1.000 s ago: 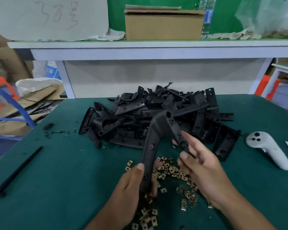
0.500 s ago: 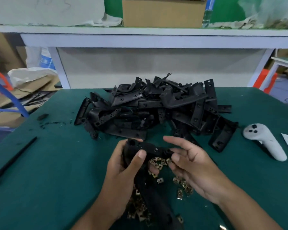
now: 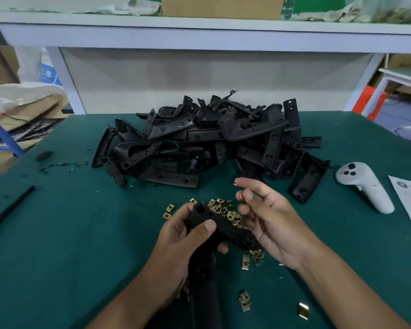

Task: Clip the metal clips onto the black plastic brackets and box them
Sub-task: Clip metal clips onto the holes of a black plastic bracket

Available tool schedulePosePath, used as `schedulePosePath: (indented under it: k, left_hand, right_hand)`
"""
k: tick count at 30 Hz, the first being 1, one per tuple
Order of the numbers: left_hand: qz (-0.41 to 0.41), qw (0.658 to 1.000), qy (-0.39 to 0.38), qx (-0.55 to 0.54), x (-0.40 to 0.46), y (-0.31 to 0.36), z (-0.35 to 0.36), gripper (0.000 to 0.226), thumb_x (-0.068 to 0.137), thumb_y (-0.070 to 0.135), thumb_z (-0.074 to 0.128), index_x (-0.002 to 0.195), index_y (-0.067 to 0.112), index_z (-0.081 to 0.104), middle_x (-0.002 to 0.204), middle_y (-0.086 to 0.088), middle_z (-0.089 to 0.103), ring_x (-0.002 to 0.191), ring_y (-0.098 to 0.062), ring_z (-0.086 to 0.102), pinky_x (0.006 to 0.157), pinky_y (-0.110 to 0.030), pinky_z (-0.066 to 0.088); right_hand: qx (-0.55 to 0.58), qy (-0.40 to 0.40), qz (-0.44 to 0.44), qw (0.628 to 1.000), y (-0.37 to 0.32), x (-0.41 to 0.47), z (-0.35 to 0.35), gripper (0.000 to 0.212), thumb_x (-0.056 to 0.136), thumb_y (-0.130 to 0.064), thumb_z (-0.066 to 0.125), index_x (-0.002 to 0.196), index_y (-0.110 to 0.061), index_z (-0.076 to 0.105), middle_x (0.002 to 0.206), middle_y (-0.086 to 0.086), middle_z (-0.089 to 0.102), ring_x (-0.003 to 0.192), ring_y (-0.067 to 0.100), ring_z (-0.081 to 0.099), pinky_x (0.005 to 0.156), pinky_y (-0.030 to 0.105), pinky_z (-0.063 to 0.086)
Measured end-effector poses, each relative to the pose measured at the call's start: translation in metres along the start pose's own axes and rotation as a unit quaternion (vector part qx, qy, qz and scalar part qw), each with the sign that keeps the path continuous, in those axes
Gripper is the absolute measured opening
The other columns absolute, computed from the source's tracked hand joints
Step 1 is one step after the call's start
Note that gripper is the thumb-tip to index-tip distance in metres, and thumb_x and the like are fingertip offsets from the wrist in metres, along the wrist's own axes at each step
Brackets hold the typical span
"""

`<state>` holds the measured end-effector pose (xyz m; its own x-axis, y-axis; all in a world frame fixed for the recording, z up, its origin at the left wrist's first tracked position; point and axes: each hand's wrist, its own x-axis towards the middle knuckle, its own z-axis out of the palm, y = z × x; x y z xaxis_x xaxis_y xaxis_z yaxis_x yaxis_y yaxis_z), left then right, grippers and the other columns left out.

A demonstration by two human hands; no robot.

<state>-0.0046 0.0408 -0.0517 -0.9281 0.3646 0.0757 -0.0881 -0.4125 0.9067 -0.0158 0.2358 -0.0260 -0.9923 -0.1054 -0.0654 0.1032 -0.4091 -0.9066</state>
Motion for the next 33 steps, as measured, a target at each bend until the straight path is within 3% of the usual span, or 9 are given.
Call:
schedulePosePath:
  k: [4,11,16,22,27,33]
  left_hand:
    - [0.032,0.999,0.025,0.009,0.001,-0.003,0.000,0.023,0.083,0.029,0.076,0.095,0.012,0.066,0.089,-0.016,0.072,0.068,-0.025,0.070,0.058,-0.026,0.055]
    - [0.054,0.998,0.023,0.027,0.000,-0.002,0.002,0.030,0.085,0.030,0.074,0.100,0.007,0.061,0.086,-0.018,0.071,0.068,-0.024,0.070,0.059,-0.025,0.055]
    - [0.056,0.998,0.018,0.030,-0.002,-0.005,0.004,0.027,0.088,0.028,0.073,0.104,0.008,0.062,0.087,-0.020,0.070,0.073,-0.024,0.071,0.064,-0.024,0.056]
    - [0.046,0.997,0.006,0.055,0.001,-0.002,0.004,0.022,0.087,0.030,0.077,0.104,0.026,0.064,0.090,-0.008,0.075,0.077,-0.023,0.074,0.070,-0.027,0.058]
    - [0.046,0.997,0.002,0.062,-0.001,-0.002,0.007,0.022,0.085,0.026,0.081,0.101,0.027,0.065,0.090,-0.007,0.074,0.075,-0.021,0.073,0.069,-0.026,0.058]
    - [0.046,0.998,-0.015,0.047,-0.001,-0.006,0.007,0.023,0.083,0.023,0.077,0.102,0.022,0.064,0.091,-0.009,0.073,0.074,-0.023,0.073,0.070,-0.029,0.058]
  right_hand:
    - [0.002,-0.010,-0.001,1.000,0.000,0.000,0.000,0.027,0.085,-0.012,0.069,0.108,-0.021,0.080,0.089,-0.001,0.071,0.089,0.008,0.073,0.066,0.017,0.055]
    - [0.014,-0.031,0.014,0.999,0.000,-0.002,0.004,0.011,0.087,-0.020,0.072,0.095,-0.023,0.078,0.092,-0.001,0.070,0.086,0.009,0.066,0.072,0.023,0.055]
    - [0.006,-0.036,0.038,0.999,0.002,-0.005,0.003,0.017,0.085,-0.016,0.066,0.095,-0.020,0.080,0.092,0.004,0.073,0.085,0.011,0.069,0.075,0.025,0.058]
    - [-0.048,-0.043,0.028,0.998,0.000,-0.005,0.007,0.016,0.079,-0.019,0.074,0.094,-0.015,0.077,0.098,0.018,0.070,0.084,0.029,0.068,0.072,0.037,0.059]
    - [-0.023,-0.073,0.027,0.997,0.001,-0.008,0.010,0.010,0.084,-0.012,0.076,0.090,-0.004,0.074,0.097,0.020,0.070,0.070,0.032,0.070,0.053,0.040,0.058]
    - [-0.056,-0.048,0.002,0.997,0.002,-0.007,0.008,0.017,0.078,-0.020,0.079,0.089,-0.008,0.075,0.084,0.013,0.070,0.067,0.029,0.070,0.051,0.039,0.057]
